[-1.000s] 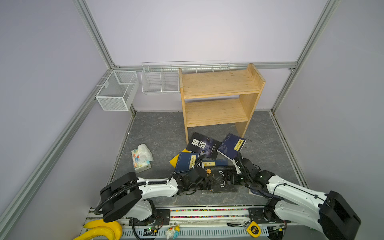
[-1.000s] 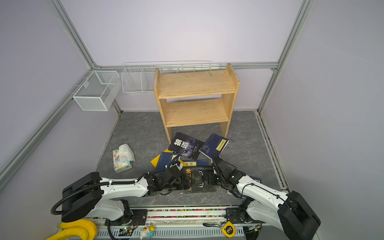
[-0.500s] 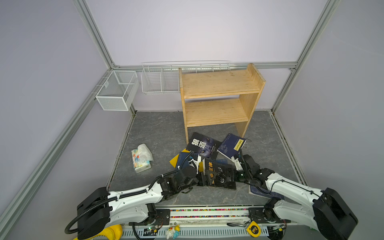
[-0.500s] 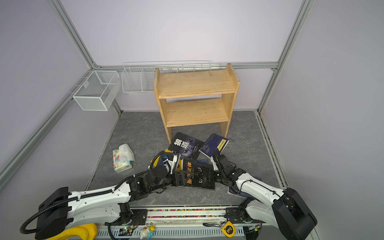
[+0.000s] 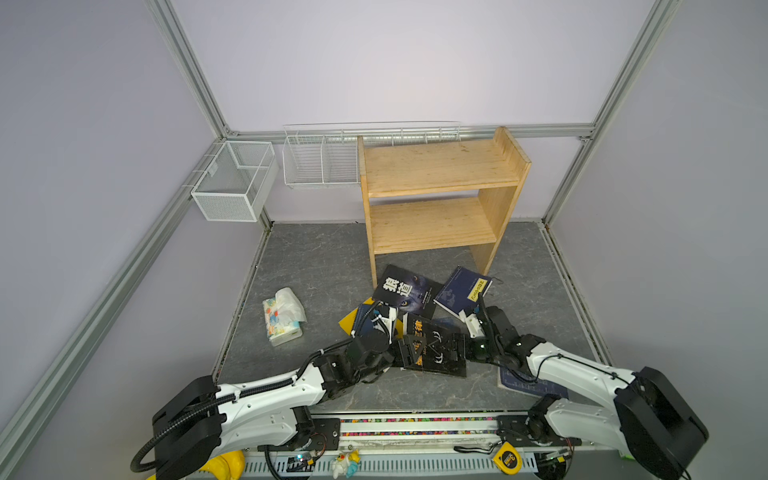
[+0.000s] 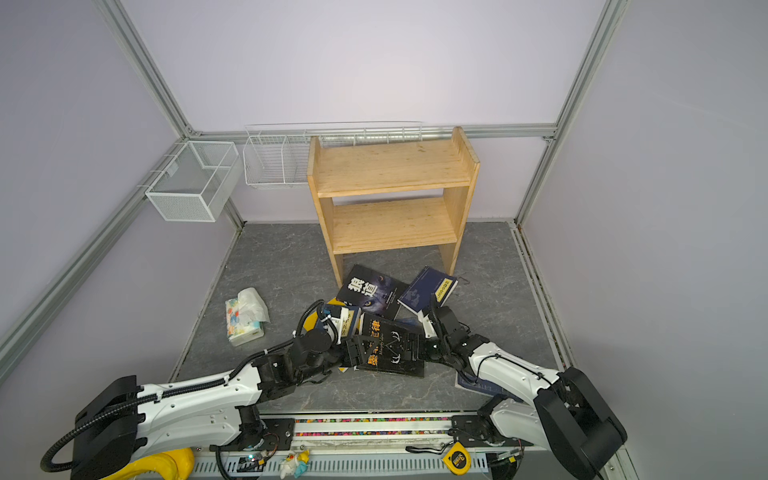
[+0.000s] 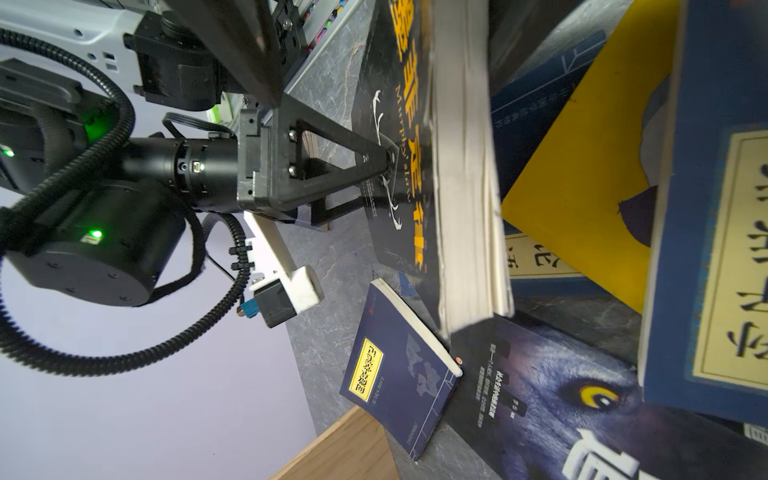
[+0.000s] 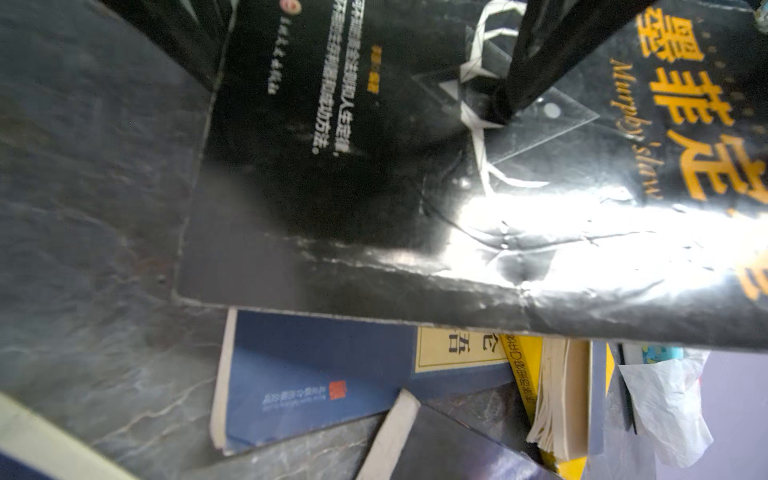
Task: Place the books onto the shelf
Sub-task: 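Grasp the black book's opposite edges with left and right grippers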
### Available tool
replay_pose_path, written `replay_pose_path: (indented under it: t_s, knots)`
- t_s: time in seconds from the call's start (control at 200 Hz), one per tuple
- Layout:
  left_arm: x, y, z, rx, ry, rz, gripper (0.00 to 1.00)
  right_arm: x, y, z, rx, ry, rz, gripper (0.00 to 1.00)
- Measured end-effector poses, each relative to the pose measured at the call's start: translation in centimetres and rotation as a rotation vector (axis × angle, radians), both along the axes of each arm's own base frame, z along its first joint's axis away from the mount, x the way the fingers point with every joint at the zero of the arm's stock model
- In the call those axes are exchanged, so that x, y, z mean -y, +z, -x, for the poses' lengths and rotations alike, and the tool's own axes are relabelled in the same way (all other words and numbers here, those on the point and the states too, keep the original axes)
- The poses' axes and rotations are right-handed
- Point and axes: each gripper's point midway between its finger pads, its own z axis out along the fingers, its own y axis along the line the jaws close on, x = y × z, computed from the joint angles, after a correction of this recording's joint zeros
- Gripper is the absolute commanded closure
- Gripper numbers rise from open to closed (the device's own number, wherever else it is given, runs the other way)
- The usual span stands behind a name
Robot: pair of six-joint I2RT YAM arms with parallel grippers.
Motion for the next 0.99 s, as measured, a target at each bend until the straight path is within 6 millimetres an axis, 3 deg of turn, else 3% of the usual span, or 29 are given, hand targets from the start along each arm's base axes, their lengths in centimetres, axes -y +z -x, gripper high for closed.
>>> replay_pose_path:
  t_s: [0.3,0.675,0.785,0.995]
  knots:
    - [0.3,0.6,-1.0,-0.008,-0.002,0.050,0.44,-0.7,0.2,-0.5,-0.004,0.000,-0.044,0.01]
    - [-0.5,0.1,-1.4,-0.035,-0.006,-0.079,0.89,-0.7,0.8,-1.0,-0.005,-0.008,-0.034,0.00]
    - [-0.1,1.0,-1.7,-0.026,-0.011,-0.112,1.00,-0.5,1.6,-1.4,0.012,-0.011,-0.017,0.01]
    - [0.1,5.3,-2.9,0.021,-0.030,-0.139,1.00,0.0,5.1,-3.1,0.122,-0.004,0.019,0.03]
